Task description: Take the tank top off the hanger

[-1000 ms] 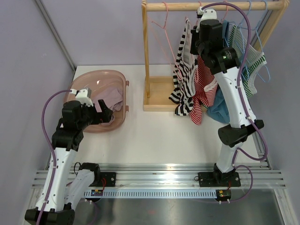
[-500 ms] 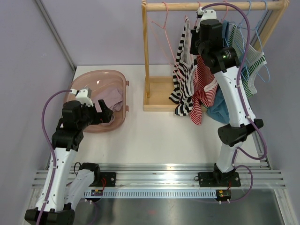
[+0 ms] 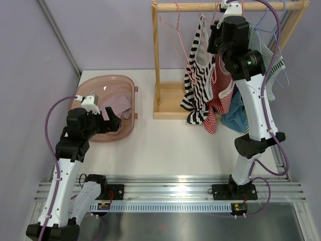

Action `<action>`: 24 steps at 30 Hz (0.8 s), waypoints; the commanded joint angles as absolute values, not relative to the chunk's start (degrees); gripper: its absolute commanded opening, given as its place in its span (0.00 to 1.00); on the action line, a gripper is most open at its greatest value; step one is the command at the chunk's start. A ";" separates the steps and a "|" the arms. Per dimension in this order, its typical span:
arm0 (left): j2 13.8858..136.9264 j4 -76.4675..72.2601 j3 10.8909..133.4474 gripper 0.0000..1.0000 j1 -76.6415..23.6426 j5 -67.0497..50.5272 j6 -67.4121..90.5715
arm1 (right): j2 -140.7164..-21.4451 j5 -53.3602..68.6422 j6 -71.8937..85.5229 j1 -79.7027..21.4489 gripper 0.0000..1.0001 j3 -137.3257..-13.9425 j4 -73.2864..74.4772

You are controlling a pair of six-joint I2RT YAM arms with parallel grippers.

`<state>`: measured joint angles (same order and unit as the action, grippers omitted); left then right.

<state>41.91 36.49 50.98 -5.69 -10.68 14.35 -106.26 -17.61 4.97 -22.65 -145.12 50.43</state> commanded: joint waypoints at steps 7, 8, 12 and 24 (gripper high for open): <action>40.96 33.40 51.33 0.99 -6.94 -15.38 14.41 | -94.14 -14.95 6.33 -22.24 0.00 -137.48 44.83; 41.04 33.40 52.11 0.99 -7.55 -15.47 14.68 | -91.61 -14.68 6.76 -22.24 0.00 -135.89 44.74; 41.83 33.49 56.15 0.99 -12.29 -13.28 16.87 | -83.25 -12.66 8.08 -22.32 0.00 -123.62 43.52; 55.96 31.82 79.07 0.99 -51.65 15.10 16.98 | -59.78 4.73 12.92 -22.24 0.00 -104.77 57.12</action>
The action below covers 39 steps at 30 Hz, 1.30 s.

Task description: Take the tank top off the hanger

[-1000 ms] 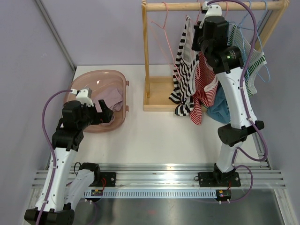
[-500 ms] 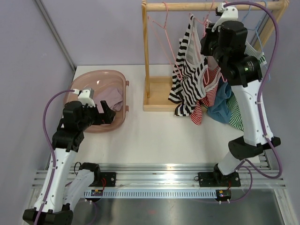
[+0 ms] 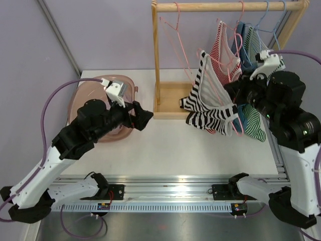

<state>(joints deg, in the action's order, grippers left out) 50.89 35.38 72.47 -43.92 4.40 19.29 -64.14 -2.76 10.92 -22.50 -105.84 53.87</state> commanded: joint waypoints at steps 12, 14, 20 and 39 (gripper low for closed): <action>77.33 27.96 101.59 0.99 -72.24 29.26 2.03 | -50.37 19.06 11.95 -22.32 0.00 -112.67 75.05; 79.44 27.51 103.26 0.99 -73.03 29.36 1.06 | -48.53 19.86 12.22 -22.24 0.00 -112.15 74.62; 82.53 27.16 106.79 0.85 -73.21 30.23 0.35 | -46.76 21.97 12.92 -22.32 0.00 -113.99 74.18; 79.90 24.61 99.42 0.00 -72.25 45.50 3.68 | -44.92 26.19 12.13 -22.24 0.00 -106.54 68.83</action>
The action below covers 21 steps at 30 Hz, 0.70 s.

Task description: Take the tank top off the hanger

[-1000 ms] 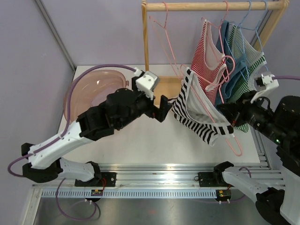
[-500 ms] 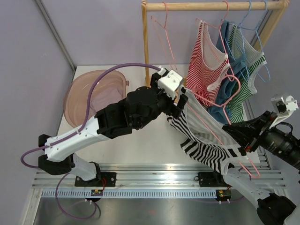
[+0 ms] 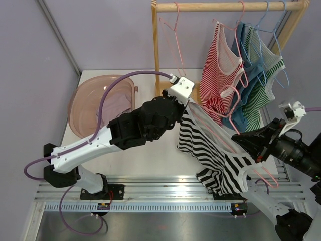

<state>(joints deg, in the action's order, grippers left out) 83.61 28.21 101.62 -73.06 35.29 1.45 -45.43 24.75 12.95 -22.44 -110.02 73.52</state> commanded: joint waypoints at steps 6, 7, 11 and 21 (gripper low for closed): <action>73.57 28.38 93.17 0.00 -60.68 47.55 15.02 | -40.79 31.46 11.52 -22.32 0.00 -95.81 61.71; 73.04 30.39 92.90 0.00 -59.25 47.29 16.33 | -40.26 31.90 11.51 -22.32 0.00 -94.15 59.87; 71.28 33.39 91.06 0.00 -52.75 43.25 20.99 | -37.71 34.97 12.21 -22.32 0.00 -90.01 54.51; 60.66 23.40 75.96 0.00 -49.92 9.15 22.24 | -27.42 34.98 24.23 -22.24 0.00 -64.80 16.47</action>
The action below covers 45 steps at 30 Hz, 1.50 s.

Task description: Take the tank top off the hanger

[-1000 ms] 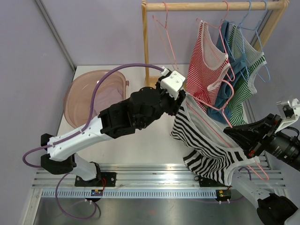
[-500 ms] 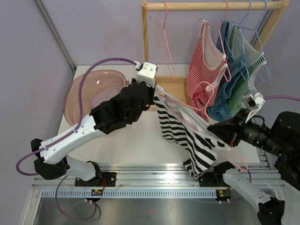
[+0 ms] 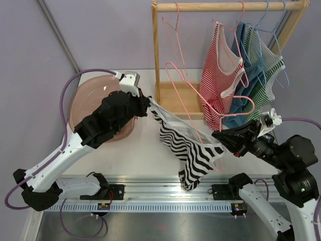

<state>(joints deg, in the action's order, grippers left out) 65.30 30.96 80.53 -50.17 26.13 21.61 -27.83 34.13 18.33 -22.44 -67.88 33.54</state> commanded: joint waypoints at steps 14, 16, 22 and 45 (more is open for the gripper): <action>55.89 25.83 58.98 0.00 -59.24 13.26 23.64 | -39.02 16.54 23.48 -22.24 0.00 -65.64 10.87; 56.25 26.98 57.14 0.00 -59.24 15.55 24.17 | -37.62 14.52 20.66 -22.24 0.00 -65.66 14.23; 56.95 27.59 55.37 0.21 -59.24 18.28 24.35 | -42.00 1.00 17.06 -22.24 0.00 -73.29 31.71; 45.62 42.36 58.54 0.99 -59.41 23.20 24.17 | -89.02 -5.80 7.82 -23.81 0.00 -124.61 43.59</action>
